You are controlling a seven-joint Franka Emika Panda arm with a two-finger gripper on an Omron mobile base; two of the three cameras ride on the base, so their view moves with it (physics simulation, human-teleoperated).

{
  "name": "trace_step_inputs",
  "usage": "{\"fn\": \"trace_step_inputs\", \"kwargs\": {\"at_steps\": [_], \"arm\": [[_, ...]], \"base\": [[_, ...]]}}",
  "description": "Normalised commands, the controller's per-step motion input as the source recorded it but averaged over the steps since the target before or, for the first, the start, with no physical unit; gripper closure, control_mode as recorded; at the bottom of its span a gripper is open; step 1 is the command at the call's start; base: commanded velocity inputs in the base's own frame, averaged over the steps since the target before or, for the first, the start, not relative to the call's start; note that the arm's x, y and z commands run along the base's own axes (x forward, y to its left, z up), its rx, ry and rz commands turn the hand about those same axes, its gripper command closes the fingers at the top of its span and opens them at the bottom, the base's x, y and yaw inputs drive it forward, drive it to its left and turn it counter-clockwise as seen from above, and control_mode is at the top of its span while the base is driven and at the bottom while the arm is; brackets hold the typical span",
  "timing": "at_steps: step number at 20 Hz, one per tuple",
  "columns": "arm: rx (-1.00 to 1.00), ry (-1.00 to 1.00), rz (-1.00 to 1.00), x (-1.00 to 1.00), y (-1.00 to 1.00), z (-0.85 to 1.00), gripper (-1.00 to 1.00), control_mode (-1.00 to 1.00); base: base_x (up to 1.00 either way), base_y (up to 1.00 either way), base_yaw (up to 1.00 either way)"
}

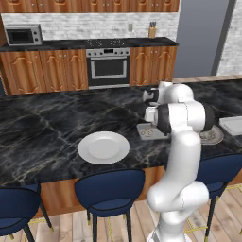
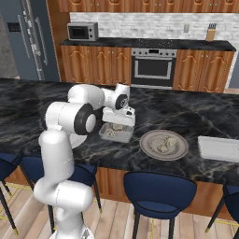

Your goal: Place two dumplings into each of the tupperware containers and then place the containers in the fridge.

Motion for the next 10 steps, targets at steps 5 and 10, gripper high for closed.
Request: {"fn": "trace_step_inputs", "kwargs": {"at_steps": [5, 10], "arm": [[0.00, -0.03, 0.00, 0.39, -0.09, -0.53, 1.00, -1.00], [0.00, 0.00, -0.03, 0.27, -0.25, -0.37, 1.00, -1.00]], "base": [[0.00, 0.00, 0.00], [0.00, 0.00, 0.00]]}}
